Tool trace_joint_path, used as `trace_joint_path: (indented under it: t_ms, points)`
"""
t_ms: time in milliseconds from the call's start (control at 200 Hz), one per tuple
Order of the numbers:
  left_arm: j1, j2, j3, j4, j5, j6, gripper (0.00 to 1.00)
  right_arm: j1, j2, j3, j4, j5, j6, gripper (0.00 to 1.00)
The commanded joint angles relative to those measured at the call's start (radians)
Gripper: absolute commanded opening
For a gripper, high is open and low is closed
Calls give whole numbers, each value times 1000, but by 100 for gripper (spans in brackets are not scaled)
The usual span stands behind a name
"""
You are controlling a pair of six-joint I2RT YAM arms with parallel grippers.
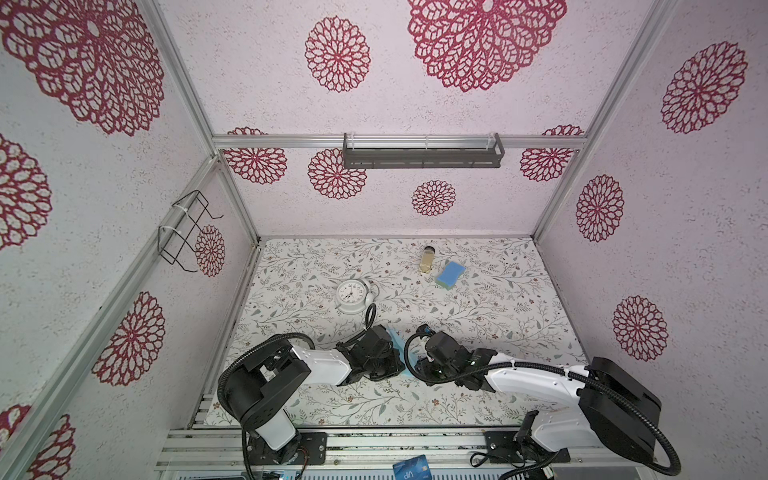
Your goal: Fold a paper plane with a square sheet of paper (fold left side to right side)
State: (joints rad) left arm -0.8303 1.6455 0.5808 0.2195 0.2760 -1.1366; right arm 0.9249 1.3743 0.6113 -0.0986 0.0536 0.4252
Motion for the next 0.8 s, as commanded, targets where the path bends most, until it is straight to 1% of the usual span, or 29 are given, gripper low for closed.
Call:
trace_joint_path:
  t_ms: [0, 210, 335, 490, 796]
  points:
    - [6, 16, 7, -29, -10, 4, 0, 16, 14, 34, 23, 23, -19, 41]
    - [7, 18, 4, -25, -6, 3, 0, 34, -4, 29, 18, 16, -7, 42]
    - [7, 19, 1, -20, -5, 5, 0, 41, -51, 14, 7, 15, 8, 46]
    - [8, 22, -2, -13, -2, 3, 0, 43, -104, -14, 2, 32, 18, 48]
    - [10, 24, -2, -9, 3, 3, 0, 43, -53, -27, 38, 51, 3, 46]
